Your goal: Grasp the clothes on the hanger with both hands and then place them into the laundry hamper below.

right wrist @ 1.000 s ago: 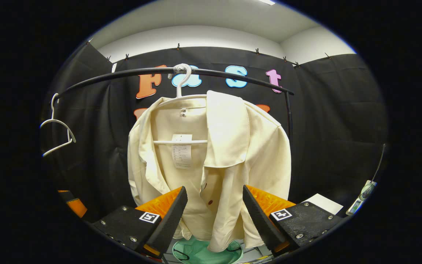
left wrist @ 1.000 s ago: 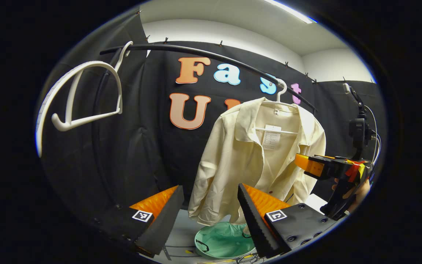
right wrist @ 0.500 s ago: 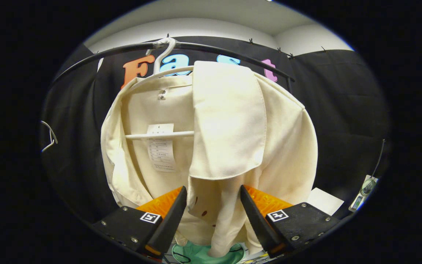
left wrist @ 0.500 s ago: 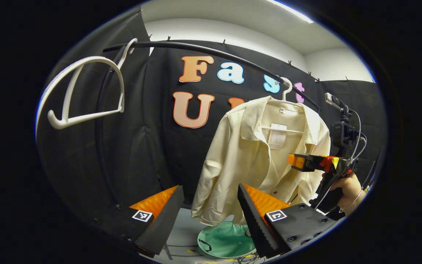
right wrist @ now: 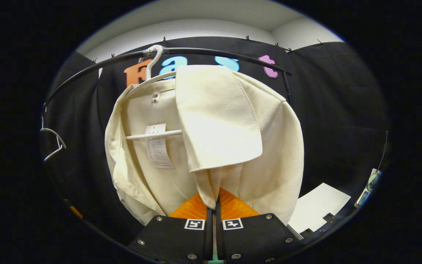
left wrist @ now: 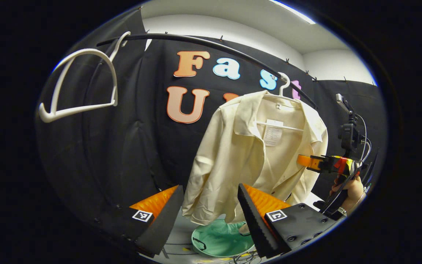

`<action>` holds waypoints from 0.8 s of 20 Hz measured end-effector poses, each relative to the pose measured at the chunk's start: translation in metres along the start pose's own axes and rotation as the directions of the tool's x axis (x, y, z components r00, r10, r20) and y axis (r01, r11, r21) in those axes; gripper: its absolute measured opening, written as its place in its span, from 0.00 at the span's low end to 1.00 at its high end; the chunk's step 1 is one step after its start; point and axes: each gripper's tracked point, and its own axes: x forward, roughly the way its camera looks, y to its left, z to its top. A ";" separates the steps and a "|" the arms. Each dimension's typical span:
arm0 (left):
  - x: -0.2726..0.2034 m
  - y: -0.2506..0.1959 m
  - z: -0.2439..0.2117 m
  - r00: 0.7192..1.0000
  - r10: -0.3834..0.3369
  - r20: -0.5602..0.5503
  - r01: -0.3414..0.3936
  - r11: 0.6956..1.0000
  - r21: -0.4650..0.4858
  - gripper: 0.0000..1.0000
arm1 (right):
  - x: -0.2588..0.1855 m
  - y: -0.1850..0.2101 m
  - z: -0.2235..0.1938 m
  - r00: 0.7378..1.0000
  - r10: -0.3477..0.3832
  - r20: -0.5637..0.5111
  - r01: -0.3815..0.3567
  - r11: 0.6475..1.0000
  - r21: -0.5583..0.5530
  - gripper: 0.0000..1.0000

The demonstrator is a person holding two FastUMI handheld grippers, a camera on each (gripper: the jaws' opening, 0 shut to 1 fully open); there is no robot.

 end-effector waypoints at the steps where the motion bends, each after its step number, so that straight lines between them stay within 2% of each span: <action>1: 0.005 -0.006 0.002 1.000 -0.016 0.002 0.016 1.000 0.005 0.97 | -0.005 -0.002 0.002 1.000 0.007 0.001 -0.007 1.000 -0.001 0.03; 3: 0.012 -0.021 0.006 0.999 -0.054 0.008 0.054 0.998 0.014 0.96 | -0.015 -0.004 0.005 1.000 0.013 0.003 -0.013 1.000 0.002 0.02; 4: 0.016 -0.028 0.008 0.997 -0.072 0.011 0.072 0.997 0.018 1.00 | -0.021 -0.007 0.004 1.000 0.015 0.004 -0.015 1.000 0.007 0.02; 6: 0.025 -0.041 0.013 0.994 -0.106 0.010 0.106 0.994 0.007 0.96 | -0.031 -0.012 0.006 1.000 0.018 0.007 -0.018 1.000 0.017 0.02; 7: 0.033 -0.050 0.017 0.992 -0.127 0.014 0.127 0.992 -0.002 1.00 | -0.035 -0.015 0.007 1.000 0.017 0.010 -0.017 1.000 0.019 0.02; 13: 0.080 -0.096 0.029 0.973 -0.229 0.019 0.229 0.973 0.017 0.97 | -0.064 -0.040 0.014 1.000 0.000 0.029 -0.001 1.000 0.015 0.02; 15: 0.095 -0.106 0.033 0.969 -0.245 0.023 0.245 0.969 0.017 0.94 | -0.070 -0.046 0.018 0.999 -0.004 0.037 0.003 1.000 0.016 0.02; 16: 0.104 -0.110 0.035 0.969 -0.245 0.028 0.245 0.969 0.018 0.97 | -0.073 -0.049 0.021 0.999 -0.005 0.041 0.005 1.000 0.016 0.02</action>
